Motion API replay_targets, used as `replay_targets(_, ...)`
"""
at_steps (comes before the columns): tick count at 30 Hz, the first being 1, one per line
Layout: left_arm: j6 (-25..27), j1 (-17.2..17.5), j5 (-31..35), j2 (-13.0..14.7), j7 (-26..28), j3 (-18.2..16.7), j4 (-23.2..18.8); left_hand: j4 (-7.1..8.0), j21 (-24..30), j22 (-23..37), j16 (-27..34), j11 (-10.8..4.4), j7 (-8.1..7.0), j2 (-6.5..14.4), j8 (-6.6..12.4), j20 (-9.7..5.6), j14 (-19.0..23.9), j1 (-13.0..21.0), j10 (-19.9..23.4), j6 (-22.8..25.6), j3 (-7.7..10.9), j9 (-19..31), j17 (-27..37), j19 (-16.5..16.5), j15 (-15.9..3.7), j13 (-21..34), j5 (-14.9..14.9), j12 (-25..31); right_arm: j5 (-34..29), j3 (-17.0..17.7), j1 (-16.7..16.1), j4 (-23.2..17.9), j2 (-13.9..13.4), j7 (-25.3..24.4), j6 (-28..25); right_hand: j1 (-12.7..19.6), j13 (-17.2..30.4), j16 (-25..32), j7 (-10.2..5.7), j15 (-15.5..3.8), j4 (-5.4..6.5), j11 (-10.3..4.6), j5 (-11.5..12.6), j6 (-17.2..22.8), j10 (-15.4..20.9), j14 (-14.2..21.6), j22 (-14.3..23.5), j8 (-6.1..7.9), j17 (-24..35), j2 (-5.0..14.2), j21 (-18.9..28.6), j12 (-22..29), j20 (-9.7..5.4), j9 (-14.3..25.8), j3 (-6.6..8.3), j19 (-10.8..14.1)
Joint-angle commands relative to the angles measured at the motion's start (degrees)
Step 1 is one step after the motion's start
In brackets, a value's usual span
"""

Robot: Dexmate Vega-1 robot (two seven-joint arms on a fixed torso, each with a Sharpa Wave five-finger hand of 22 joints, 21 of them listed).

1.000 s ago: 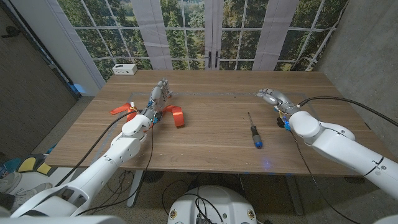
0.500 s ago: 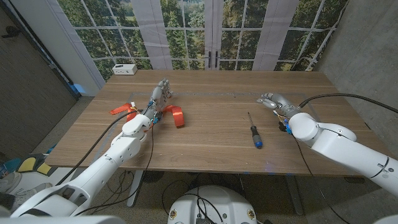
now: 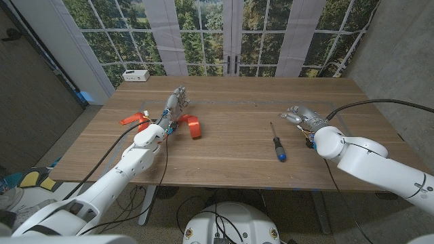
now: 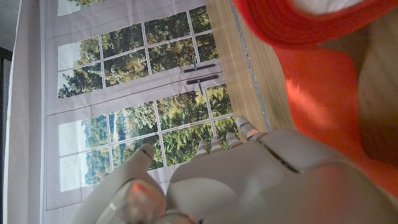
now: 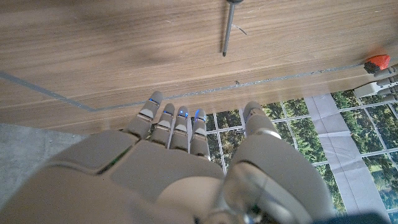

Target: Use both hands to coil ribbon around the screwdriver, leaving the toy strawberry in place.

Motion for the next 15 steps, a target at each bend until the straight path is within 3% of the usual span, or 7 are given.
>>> replay_targets(1,-0.07,-0.67,-0.19,-0.31,-1.04,0.22,1.07,-0.37,-0.38,0.11,-0.1,0.45,0.2,4.1,-0.03,0.2,-10.88,0.44,-10.82,-10.15,0.02,0.09,0.05,-5.73,0.19,0.33,0.41,-0.03,-1.3,-3.49,1.95,-4.86,-0.88,-0.34,-9.12,0.42,0.28,0.34,0.24,0.0,-0.38,0.1,-0.4,0.52,0.64,0.71,0.18,0.27,0.11,-0.29,0.28,0.34,0.03,0.33,-0.05,0.75)
replay_targets(15,-0.16,-2.1,-0.29,-0.91,-3.07,0.8,3.32,-0.34,-0.62,0.12,-0.19,0.53,0.28,4.13,-0.13,0.21,-10.91,0.46,-10.83,-10.2,-0.04,0.09,0.06,-5.74,0.19,0.34,0.47,-0.13,-1.89,-9.9,6.56,-8.21,-1.79,0.47,-17.45,-0.03,0.41,0.57,1.45,-0.66,-0.09,0.45,-0.75,3.66,3.05,2.39,0.18,0.82,0.33,-2.14,0.14,0.64,0.27,0.46,-1.31,1.26)
